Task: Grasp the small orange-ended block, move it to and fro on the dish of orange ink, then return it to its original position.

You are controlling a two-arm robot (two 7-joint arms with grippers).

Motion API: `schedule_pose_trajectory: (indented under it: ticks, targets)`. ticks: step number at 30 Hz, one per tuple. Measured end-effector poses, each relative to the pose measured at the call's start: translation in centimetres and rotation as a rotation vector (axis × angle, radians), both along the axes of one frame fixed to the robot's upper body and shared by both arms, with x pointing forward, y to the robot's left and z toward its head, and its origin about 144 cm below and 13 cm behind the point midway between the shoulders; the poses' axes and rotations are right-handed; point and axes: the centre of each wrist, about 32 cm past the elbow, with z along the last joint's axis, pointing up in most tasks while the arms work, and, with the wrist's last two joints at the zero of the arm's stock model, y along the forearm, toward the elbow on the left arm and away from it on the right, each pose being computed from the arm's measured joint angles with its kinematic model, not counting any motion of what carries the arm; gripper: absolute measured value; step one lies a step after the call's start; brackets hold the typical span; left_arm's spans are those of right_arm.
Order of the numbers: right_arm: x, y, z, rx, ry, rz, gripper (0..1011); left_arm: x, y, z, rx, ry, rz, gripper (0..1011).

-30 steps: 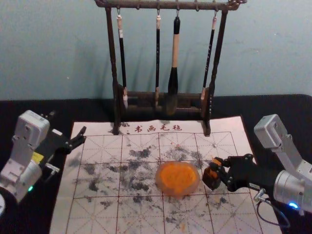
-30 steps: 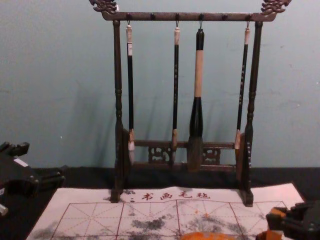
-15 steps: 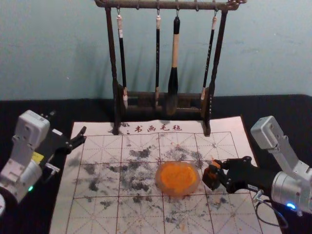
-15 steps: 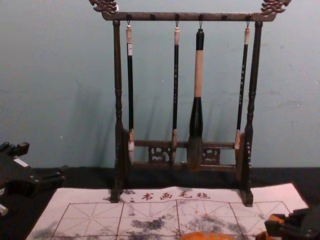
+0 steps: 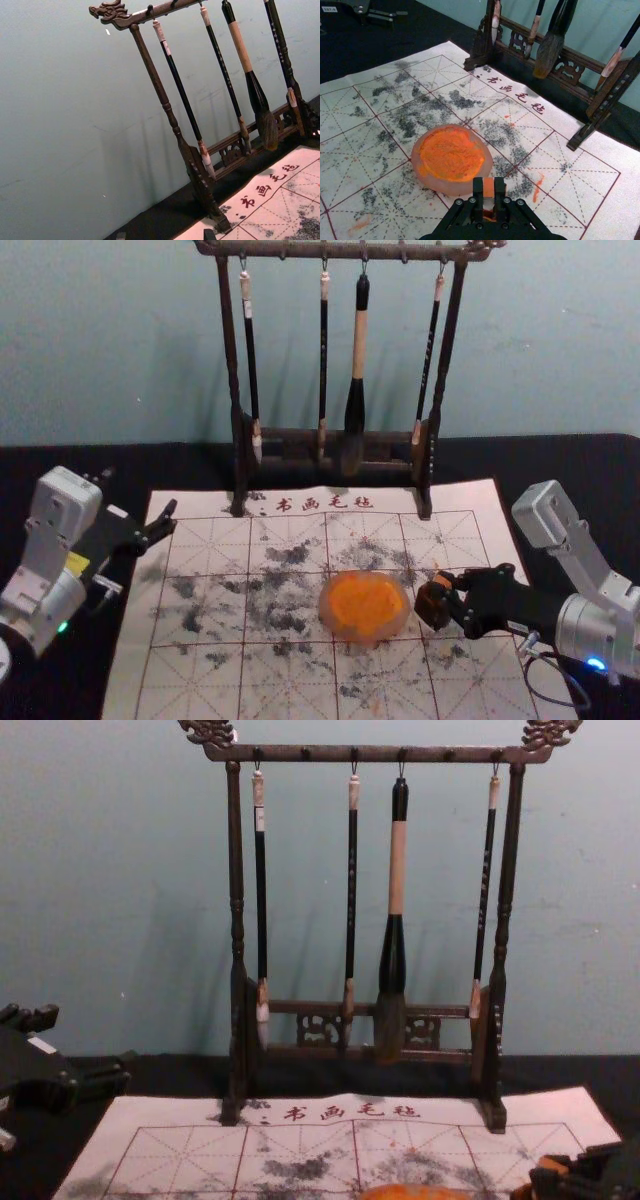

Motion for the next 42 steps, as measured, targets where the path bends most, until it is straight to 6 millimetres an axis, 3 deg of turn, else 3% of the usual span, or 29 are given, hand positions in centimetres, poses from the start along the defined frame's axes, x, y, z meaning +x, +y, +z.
schedule_pose_trajectory:
  ticks: [31, 37, 42]
  targets:
    - [-0.01, -0.07, 0.0, -0.003, 0.004, -0.002, 79, 0.0, 0.0, 0.0, 0.0, 0.0, 0.0, 1001]
    - [-0.02, -0.08, -0.03, -0.006, 0.007, -0.002, 213, 0.0, 0.0, 0.0, 0.0, 0.0, 0.0, 1001]
    - [-0.02, -0.07, -0.03, -0.006, 0.006, -0.002, 387, 0.0, 0.0, 0.0, 0.0, 0.0, 0.0, 1001]
